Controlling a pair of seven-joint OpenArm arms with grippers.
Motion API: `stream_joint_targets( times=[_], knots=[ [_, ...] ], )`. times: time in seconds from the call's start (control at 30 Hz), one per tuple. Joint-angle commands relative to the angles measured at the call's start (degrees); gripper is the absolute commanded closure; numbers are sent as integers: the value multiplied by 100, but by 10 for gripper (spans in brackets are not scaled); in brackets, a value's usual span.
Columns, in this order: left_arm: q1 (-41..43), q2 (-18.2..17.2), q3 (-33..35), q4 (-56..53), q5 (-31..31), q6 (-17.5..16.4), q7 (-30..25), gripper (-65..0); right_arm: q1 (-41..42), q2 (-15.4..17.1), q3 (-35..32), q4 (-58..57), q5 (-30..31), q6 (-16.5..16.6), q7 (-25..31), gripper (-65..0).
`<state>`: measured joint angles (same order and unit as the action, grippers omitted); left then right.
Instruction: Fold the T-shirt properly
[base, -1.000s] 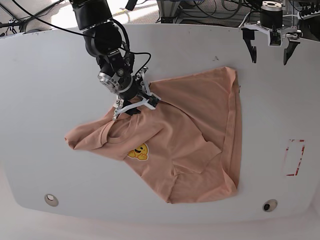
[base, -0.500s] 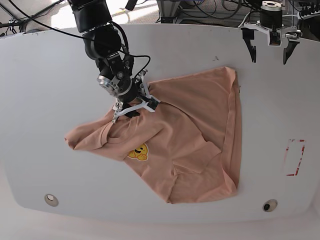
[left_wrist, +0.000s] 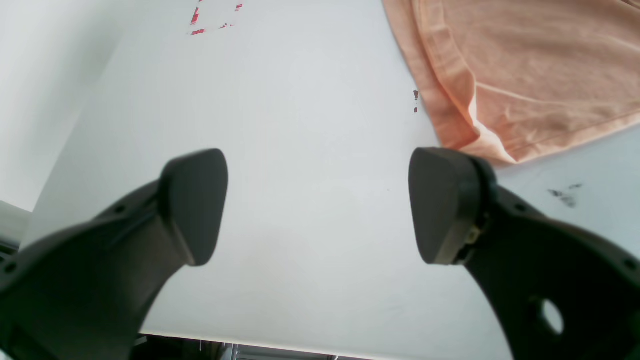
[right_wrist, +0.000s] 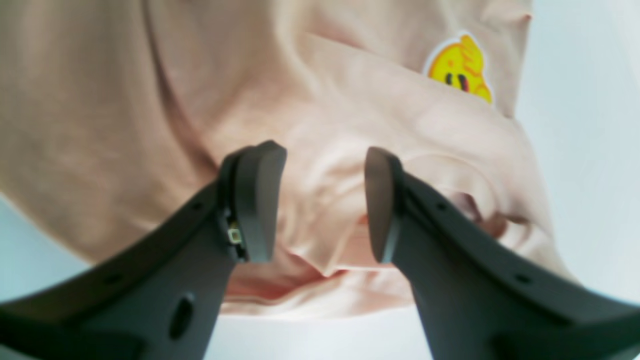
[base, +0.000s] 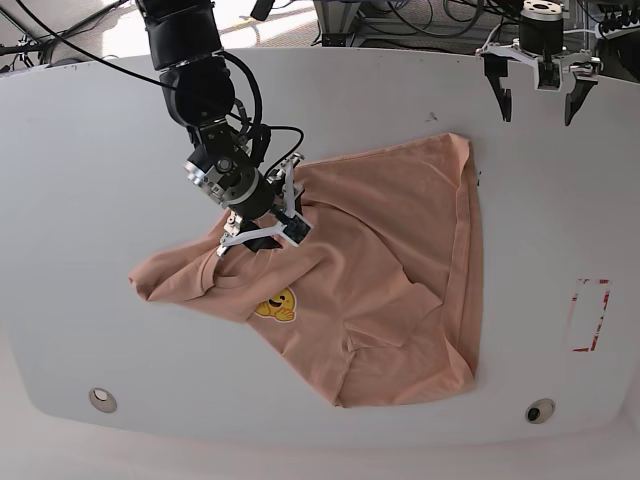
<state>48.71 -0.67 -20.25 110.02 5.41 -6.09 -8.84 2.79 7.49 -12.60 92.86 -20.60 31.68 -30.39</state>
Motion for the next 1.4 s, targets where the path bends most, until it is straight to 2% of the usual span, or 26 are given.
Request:
stream_joint_targets(
  times=[0.0,0.2,0.33,0.5,0.7,0.8,1.37],
  knots=[
    [57,-26,-45,80,-9,33,-149,-531,271,-41,218,116,236,-52,2,-270],
    [57,-26,-28,71,-9,33,-149,-531,394,-50,262,125,728,-17,-112,-271],
    [57,-26,-28,71,-9,33,-149,-531,411,-58,271,107,1396,309,-429,-274],
    [57,-26,-36,71,-9,33,-149,-531,411,-58,245,-183,2091,326,-438,-277],
    [57,-26,-36,71,-9,33,-149,-531,587,-76,245,-666,2179,326,-411,-277],
    [57,-26,-36,71,-9,33,-149,-531,754,-252,271,-974,2135,326,-403,-277],
    [57,-26,-36,71,-9,33,-149,-531,1150,-454,245,-1519,2170,326,-403,-277]
  ],
)
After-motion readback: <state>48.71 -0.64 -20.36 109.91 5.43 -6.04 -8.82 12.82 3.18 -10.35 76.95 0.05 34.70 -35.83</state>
